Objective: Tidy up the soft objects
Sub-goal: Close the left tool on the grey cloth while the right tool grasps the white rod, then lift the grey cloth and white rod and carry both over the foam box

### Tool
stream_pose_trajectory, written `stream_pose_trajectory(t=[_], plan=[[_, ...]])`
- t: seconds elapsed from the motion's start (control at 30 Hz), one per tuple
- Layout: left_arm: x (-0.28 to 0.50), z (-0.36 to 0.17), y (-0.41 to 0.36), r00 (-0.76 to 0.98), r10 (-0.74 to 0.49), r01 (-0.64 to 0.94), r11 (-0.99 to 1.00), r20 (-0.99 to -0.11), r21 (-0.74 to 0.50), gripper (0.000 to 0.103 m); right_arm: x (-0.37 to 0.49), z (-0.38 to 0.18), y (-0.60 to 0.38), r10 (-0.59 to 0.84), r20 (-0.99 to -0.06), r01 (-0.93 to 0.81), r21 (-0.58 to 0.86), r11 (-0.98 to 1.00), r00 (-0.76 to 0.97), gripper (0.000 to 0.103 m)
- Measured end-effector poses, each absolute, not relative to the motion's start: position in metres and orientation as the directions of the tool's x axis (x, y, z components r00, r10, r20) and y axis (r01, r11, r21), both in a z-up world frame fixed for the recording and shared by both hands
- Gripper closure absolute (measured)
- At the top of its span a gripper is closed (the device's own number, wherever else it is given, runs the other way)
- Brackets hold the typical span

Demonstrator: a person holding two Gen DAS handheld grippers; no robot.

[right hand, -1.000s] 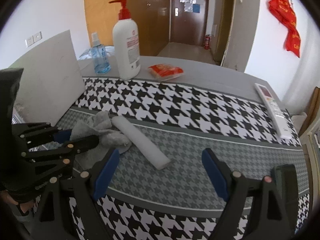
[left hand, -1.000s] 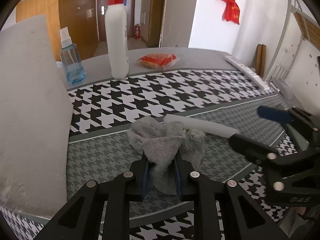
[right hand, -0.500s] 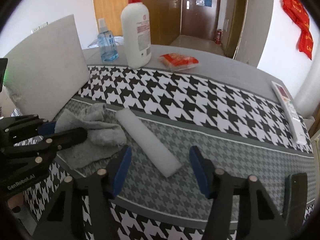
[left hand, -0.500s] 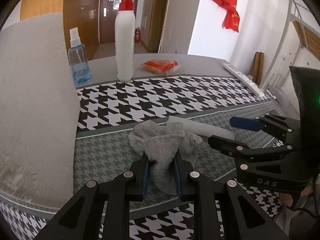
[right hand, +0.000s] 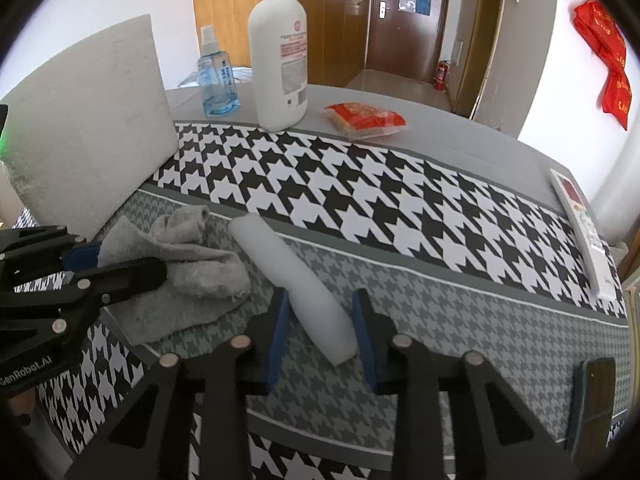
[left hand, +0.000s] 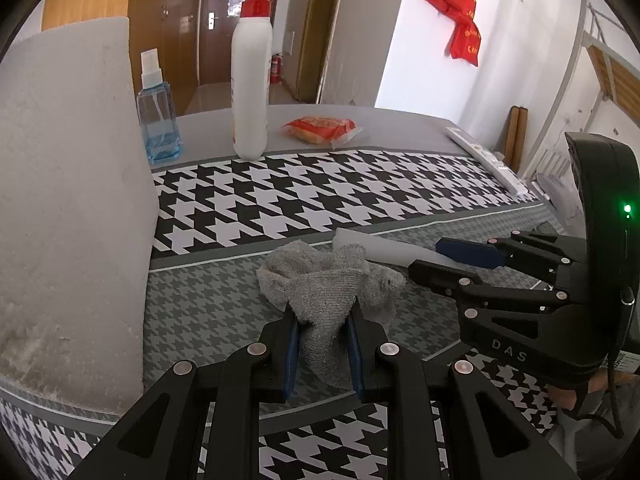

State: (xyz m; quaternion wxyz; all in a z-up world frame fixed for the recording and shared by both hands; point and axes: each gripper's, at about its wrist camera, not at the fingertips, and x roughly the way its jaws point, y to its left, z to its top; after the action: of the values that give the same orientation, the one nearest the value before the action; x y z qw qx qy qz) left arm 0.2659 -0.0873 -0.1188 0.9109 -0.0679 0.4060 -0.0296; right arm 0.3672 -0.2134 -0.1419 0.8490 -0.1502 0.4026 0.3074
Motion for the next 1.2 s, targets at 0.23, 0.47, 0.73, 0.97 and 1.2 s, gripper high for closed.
stream_pose_trajectory(t=[0.23,0.47,0.73,0.97,1.2], plan=[[0.264,-0.117,-0.087,0.681,-0.104,-0.008,0.989,-0.725,-0.150,0.081,0.362,-0.132,-0.224,0.416,-0.770,-0.625,0.029,0.780,0.484,0.087],[0.257,-0.111,-0.092,0.709,-0.114,0.019,0.990,-0.696,-0.143,0.081,0.350,-0.114,-0.243,0.421,-0.741,-0.568,0.066,0.820,0.522,0.087],[0.247,-0.100,-0.093,0.743,-0.118,0.043,0.991,-0.659,-0.128,0.081,0.323,-0.098,-0.263,0.434,-0.694,-0.508,0.113,0.854,0.574,0.087],[0.228,-0.083,-0.091,0.780,-0.122,0.081,0.992,-0.614,-0.094,0.081,0.303,-0.084,-0.270,0.454,-0.640,-0.478,0.151,0.865,0.620,0.087],[0.218,-0.064,-0.084,0.805,-0.130,0.114,0.991,-0.579,-0.065,0.081,0.289,-0.073,-0.270,0.456,-0.595,-0.443,0.180,0.878,0.662,0.087]])
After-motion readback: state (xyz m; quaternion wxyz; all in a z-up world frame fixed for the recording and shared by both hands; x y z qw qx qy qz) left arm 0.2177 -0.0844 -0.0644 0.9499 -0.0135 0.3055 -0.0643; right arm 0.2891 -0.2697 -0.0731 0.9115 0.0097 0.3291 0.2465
